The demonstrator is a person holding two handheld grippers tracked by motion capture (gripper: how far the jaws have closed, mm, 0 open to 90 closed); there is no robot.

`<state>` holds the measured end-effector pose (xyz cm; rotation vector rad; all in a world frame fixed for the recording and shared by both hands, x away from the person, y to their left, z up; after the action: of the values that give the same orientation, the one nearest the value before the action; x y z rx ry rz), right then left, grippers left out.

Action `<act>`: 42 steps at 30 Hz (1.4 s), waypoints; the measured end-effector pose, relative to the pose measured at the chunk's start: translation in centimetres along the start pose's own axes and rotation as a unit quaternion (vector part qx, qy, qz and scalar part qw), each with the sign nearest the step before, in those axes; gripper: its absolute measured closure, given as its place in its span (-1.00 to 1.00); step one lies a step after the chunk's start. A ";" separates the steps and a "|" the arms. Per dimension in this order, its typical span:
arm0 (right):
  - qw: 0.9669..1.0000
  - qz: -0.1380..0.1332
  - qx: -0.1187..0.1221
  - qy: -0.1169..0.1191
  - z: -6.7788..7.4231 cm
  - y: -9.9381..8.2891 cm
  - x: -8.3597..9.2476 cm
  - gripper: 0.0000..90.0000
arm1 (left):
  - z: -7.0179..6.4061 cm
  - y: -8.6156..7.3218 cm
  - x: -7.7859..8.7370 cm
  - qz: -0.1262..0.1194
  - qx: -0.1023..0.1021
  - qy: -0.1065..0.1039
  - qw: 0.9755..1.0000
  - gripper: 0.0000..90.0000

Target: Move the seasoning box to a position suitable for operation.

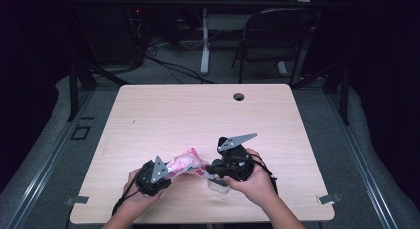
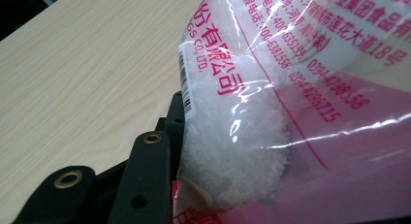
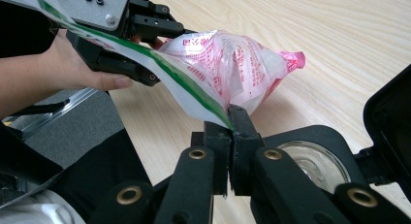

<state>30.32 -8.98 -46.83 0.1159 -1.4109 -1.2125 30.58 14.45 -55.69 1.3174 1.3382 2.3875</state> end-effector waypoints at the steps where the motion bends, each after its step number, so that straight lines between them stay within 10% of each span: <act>1: 1.000 0.000 0.000 -0.002 -0.1 0.0 0.0 0.98 | 0.0 0.0 -0.1 0.001 0.000 0.000 1.000 0.45; 23: 1.000 0.025 -0.014 -0.008 -1.8 0.5 0.1 0.99 | 0.6 1.7 -1.0 0.011 -0.038 0.026 0.999 0.45; 42: 1.000 0.004 0.000 -0.028 -2.8 -0.9 -0.3 1.00 | 0.3 2.8 -1.5 0.020 -0.106 0.095 0.990 0.46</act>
<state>32.09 -10.78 -48.34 0.0769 -1.4598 -1.2173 32.59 12.28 -54.52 1.0957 1.0690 2.6520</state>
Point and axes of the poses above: each handheld gripper's, and its own axes: x roughly backward along the jaws, y roughly out of its top, z roughly to its left, the point moved 3 cm from there along -x, roughly forward along the jaws, and after that the axes turned 1 degree about -y, right-handed, at the moved point
